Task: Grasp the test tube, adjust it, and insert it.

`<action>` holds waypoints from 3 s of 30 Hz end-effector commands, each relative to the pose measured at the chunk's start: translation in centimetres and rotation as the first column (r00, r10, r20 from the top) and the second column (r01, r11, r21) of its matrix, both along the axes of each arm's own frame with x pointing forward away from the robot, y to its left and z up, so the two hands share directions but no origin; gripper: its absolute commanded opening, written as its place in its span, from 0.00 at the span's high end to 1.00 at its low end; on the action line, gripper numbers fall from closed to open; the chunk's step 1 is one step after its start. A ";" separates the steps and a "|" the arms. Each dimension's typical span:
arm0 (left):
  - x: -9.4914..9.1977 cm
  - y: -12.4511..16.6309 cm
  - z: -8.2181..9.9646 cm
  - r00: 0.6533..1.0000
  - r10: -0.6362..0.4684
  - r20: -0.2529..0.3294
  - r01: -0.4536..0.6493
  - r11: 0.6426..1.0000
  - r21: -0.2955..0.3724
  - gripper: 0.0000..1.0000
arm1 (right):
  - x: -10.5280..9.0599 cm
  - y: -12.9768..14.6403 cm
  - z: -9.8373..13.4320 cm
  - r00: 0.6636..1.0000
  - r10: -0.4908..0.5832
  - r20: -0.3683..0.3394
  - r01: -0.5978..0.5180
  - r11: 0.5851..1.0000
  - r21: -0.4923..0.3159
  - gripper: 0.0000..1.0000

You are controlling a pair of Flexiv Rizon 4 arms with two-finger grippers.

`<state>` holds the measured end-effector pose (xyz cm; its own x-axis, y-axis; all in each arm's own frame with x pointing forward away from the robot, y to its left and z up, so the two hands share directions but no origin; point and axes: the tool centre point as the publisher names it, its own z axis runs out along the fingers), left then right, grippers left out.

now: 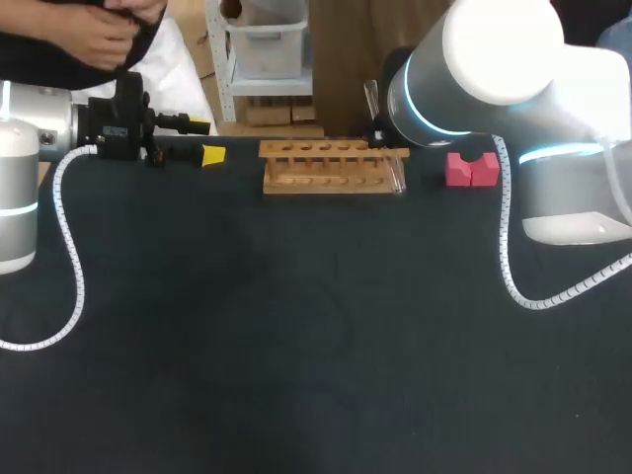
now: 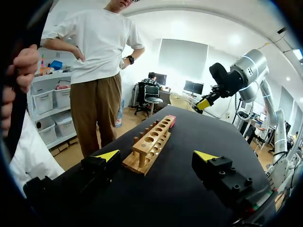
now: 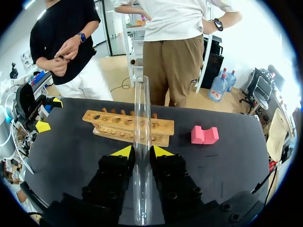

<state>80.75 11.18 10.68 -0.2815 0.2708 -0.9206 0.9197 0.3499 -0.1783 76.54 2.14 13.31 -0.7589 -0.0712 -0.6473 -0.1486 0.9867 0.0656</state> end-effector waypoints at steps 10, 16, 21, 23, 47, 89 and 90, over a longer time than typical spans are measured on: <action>-0.1 0.0 -0.1 1.000 0.003 0.004 -0.003 1.000 -0.003 0.00 | 1.7 1.6 -3.0 0.990 -0.122 0.072 0.123 0.992 -0.018 1.00; -0.1 0.0 -0.1 1.000 0.003 0.004 -0.003 1.000 -0.003 0.00 | 2.0 2.5 -4.0 0.988 -0.149 0.052 0.150 0.988 -0.029 1.00; -0.1 0.0 -0.1 1.000 0.003 0.004 -0.003 1.000 -0.003 0.00 | 2.1 2.7 -4.7 0.989 -0.147 0.028 0.148 0.989 -0.026 1.00; -0.1 0.0 -0.1 1.000 0.003 0.004 -0.003 1.000 -0.003 0.00 | 2.2 2.7 -5.1 0.989 -0.150 0.014 0.150 0.989 -0.020 1.00; -0.1 0.0 -0.1 1.000 0.003 0.004 -0.003 1.000 -0.003 0.00 | 4.1 3.0 -7.9 0.985 -0.158 -0.066 0.157 0.987 -0.025 1.00; -0.1 0.0 -0.1 1.000 0.003 0.004 -0.003 1.000 -0.003 0.00 | 3.8 3.2 -9.7 0.975 -0.079 -0.207 0.077 0.997 -0.015 1.00; -0.1 0.0 -0.1 1.000 0.003 0.004 -0.003 1.000 -0.003 0.00 | 3.7 3.2 -9.7 0.975 -0.080 -0.208 0.079 0.997 -0.014 1.00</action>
<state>80.75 11.18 10.68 -0.2815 0.2708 -0.9205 0.9197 0.3499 -0.1783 80.55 5.39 3.64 -0.8823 -0.0106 -0.4706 -0.0553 0.9952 0.0812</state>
